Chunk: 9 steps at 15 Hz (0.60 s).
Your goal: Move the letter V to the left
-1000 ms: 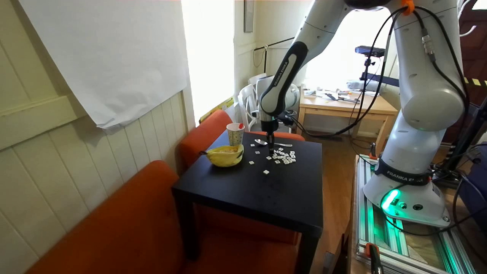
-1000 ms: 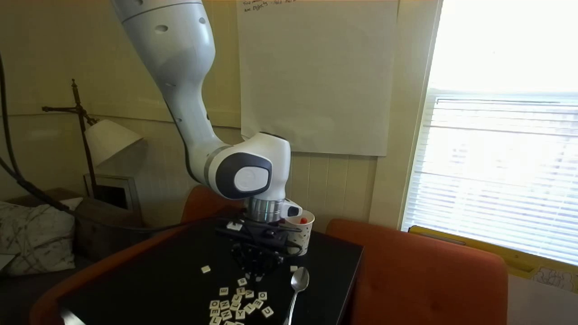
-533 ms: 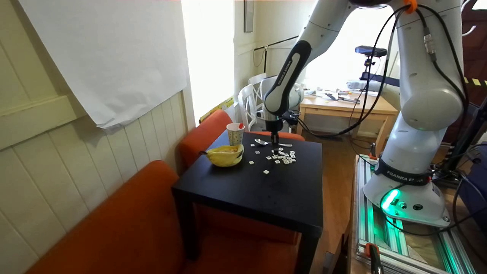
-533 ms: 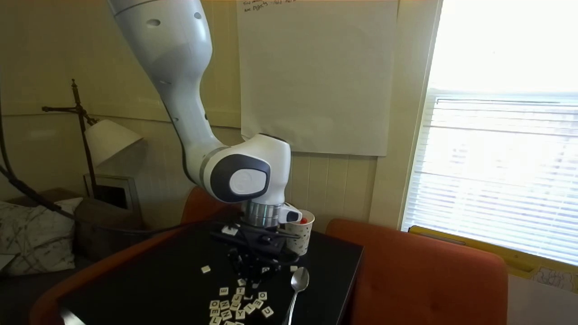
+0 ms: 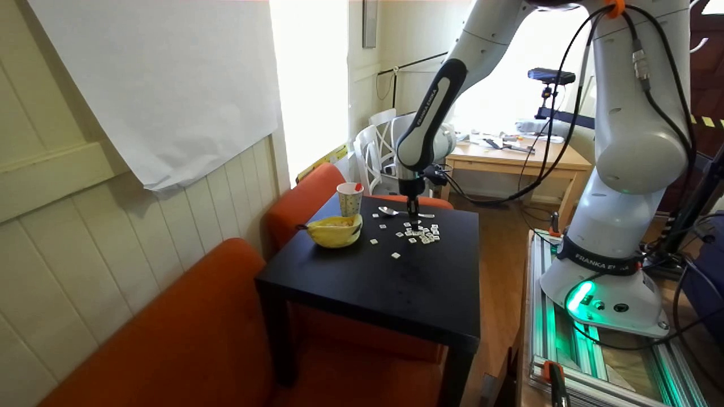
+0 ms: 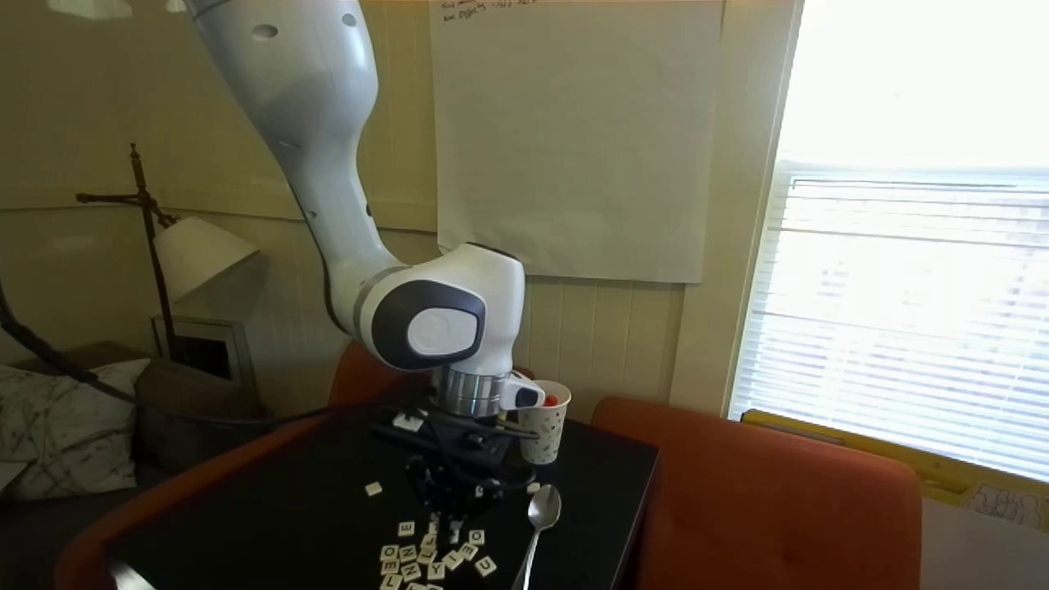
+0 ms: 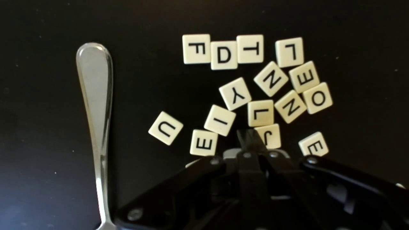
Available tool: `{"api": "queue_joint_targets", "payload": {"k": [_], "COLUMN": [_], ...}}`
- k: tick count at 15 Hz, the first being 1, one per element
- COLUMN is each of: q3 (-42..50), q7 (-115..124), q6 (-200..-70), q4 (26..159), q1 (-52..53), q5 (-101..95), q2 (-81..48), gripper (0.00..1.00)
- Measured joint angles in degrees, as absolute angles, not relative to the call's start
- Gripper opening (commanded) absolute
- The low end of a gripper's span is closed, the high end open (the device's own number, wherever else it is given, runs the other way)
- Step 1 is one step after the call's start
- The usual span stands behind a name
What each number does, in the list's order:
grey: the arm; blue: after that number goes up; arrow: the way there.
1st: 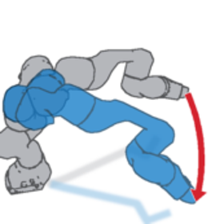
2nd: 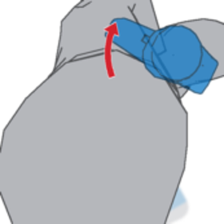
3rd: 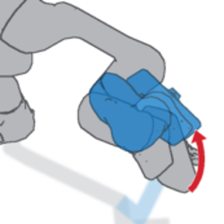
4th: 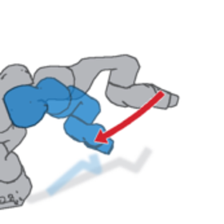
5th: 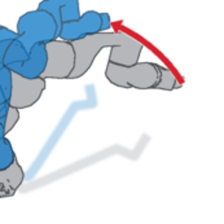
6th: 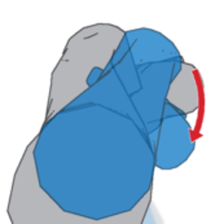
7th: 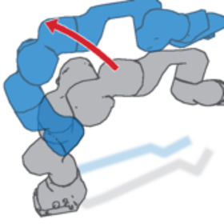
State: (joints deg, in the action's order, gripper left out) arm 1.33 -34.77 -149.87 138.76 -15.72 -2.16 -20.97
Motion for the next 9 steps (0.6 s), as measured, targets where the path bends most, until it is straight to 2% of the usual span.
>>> {"api": "queue_joint_targets", "payload": {"k": [9], "q3": [1.33], "q7": [-34.77], "q6": [-150.64], "q4": [138.93], "q1": [-15.72], "q5": [-1.98], "q2": [-20.87], "gripper": [0.01]}}
